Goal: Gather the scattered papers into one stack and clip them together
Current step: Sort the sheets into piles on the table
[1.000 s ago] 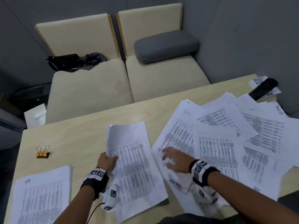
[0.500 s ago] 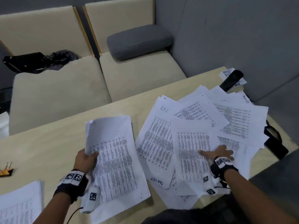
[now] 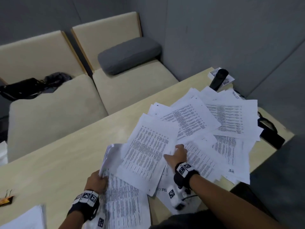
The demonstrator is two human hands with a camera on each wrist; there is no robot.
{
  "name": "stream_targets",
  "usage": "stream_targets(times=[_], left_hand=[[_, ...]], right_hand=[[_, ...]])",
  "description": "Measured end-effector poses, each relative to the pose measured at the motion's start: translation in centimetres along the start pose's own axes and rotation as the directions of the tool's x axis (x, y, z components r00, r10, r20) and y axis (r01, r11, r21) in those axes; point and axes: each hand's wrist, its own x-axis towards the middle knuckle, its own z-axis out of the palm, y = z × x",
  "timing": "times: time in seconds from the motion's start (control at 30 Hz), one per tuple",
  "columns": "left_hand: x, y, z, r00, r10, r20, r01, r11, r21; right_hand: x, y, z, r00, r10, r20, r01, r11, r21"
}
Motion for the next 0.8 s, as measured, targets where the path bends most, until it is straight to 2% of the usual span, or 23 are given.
stream_targets(times=[0.1,0.2,0.3,0.47,0.6,0.7,0.8], left_hand=[[-0.2,-0.8,0.5,1.0,-0.007,0.007,0.007,1.0,-0.014],[-0.1,-1.1,0.8,1.0,0.001,0.007,-0.001,1.0,-0.006],[0.2,-1.5,0.5,1.0,-0.011,0.008,0.012,1.0,-0.017],[0.6,-3.3,-1.8,0.987,-0.153,-0.057,0.145,0.982,-0.124],[0.6,-4.7,-3.5,0.961,-0.263,-0.084,0.239,0.944,-0.226],[0.0,-5.0,-4.0,0.946,-0.312,-0.094,0.266,0.906,-0.33],[-0.3,-4.3,-3.5,0.961,-0.274,-0.036,0.23,0.865,-0.446]], right_hand=[[-0.1,-1.5,1.0,0.991,0.106,0.079,-0.114,0.987,0.111],[-0.2,-1.8,1.6,0.976,0.122,0.178,-0.122,0.992,-0.008],[-0.8,-2.0,1.4,0.986,-0.015,0.164,0.022,0.999,-0.046],[-1.0,-4.1,-3.2,0.969,-0.232,0.084,0.232,0.973,0.014],[1.5,-5.4,-7.2,0.956,-0.293,0.01,0.274,0.906,0.322],[3.4,-5.5,-8.2,0.93,-0.362,0.067,0.32,0.884,0.34],[4.4,-4.2,-6.0,0.916,-0.31,0.257,0.254,0.94,0.229]])
